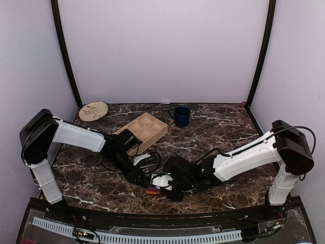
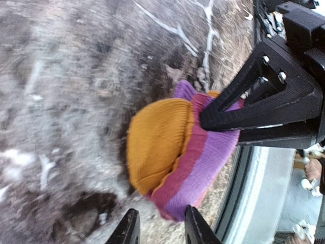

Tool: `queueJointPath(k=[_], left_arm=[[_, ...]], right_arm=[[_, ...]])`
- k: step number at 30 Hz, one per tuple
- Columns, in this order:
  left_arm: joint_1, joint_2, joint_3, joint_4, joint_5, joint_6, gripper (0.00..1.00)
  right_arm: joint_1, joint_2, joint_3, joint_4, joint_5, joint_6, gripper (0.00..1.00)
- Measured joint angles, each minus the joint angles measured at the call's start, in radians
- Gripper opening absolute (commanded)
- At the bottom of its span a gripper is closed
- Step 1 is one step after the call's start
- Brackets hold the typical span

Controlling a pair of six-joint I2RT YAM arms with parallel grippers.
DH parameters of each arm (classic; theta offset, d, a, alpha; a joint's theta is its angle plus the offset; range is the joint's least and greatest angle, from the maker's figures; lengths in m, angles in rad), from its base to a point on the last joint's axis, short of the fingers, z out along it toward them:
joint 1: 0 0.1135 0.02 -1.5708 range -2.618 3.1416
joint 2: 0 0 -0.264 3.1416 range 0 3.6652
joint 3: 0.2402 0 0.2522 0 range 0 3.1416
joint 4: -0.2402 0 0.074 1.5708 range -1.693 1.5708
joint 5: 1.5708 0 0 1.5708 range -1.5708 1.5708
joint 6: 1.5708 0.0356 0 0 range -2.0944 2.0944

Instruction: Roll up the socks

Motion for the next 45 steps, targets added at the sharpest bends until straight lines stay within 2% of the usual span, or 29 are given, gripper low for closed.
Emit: queueJointPath(k=[9,17,23,31,45], left_arm=[[0.006,-0.177,-0.162,0.166,-0.174,-0.080,0.36],[0.005,-0.443,-0.359,0.343,-0.349,-0.119,0.37],[-0.069,-0.605,-0.466,0.450,-0.452,-0.101,0.39],[-0.247,-0.585,-0.471,0.510,-0.563,-0.047,0.40],[-0.351,-0.433,-0.448,0.541,-0.644,0.095,0.42]], right_arm=[[-0.013,0.021,0.046,-0.057,-0.046,0.023,0.03],[-0.051,0.052,0.106,-0.117,-0.150,0.054,0.03],[-0.088,0.087,0.167,-0.182,-0.254,0.076,0.03],[-0.163,0.146,0.255,-0.279,-0.436,0.107,0.03],[-0.217,0.204,0.315,-0.372,-0.613,0.111,0.03]])
